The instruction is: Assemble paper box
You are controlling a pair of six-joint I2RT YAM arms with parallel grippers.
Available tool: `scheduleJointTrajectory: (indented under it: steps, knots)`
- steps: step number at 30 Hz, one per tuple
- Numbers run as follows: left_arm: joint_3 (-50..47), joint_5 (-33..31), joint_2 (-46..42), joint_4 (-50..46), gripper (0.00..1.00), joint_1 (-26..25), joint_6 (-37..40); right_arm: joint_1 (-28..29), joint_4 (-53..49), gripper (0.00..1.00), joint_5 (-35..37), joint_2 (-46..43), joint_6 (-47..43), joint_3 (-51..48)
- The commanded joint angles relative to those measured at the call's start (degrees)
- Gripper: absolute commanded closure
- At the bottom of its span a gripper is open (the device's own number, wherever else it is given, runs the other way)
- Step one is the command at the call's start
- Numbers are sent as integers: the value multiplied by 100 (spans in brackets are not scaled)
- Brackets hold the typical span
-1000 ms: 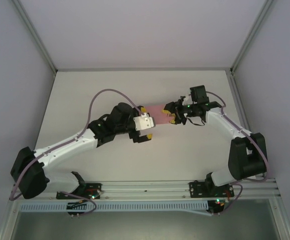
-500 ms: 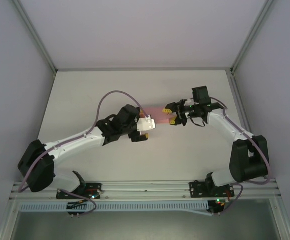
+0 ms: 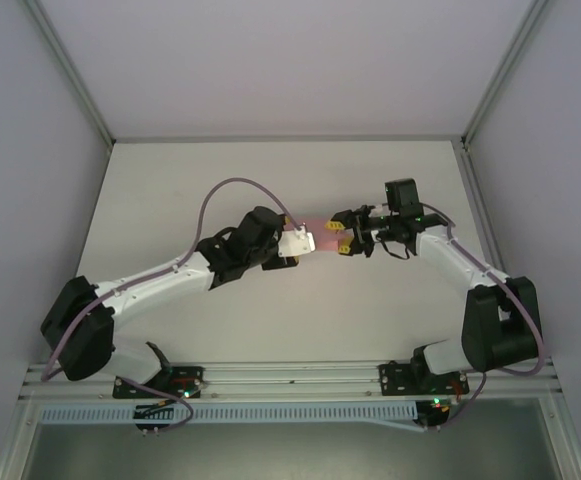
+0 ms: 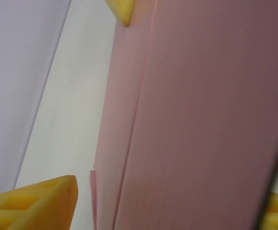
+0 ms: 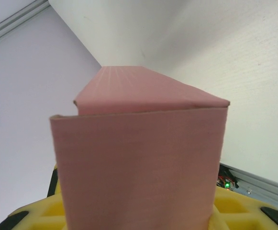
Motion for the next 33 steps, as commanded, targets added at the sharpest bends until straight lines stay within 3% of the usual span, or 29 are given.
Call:
scheduleJointTrajectory:
  steps: [1, 6, 9, 16, 21, 22, 25, 29, 33]
  knots:
    - [171, -40, 26, 255, 37, -47, 28, 68, 205, 65, -230, -164, 127, -39]
    - [125, -10, -39, 415, 54, -59, 63, 202, 570, 64, -244, -237, 414, -172]
    - [93, -29, -104, 443, 56, -65, 99, 227, 518, 63, -243, -285, 379, -152]
    - [49, 32, -264, 295, 61, -64, 100, 225, 158, 41, -12, -417, -133, -82]
    - [357, 419, -129, -864, 64, -10, 79, 137, -707, 12, 725, -568, -1550, 127]
    - [400, 461, -103, -1045, 64, 14, 51, 93, -757, 1, 966, -676, -1767, 136]
    - [540, 636, 51, -1730, 63, 108, 90, -100, -804, 0, 1778, -1147, -2462, 140]
    - [685, 1328, 354, -2568, 62, 546, 228, -269, -774, 0, 2812, -1741, -3500, 24]
    - [1093, 1600, 828, -3035, 60, 1030, -22, -349, 859, 0, 1992, -2193, -4591, -553]
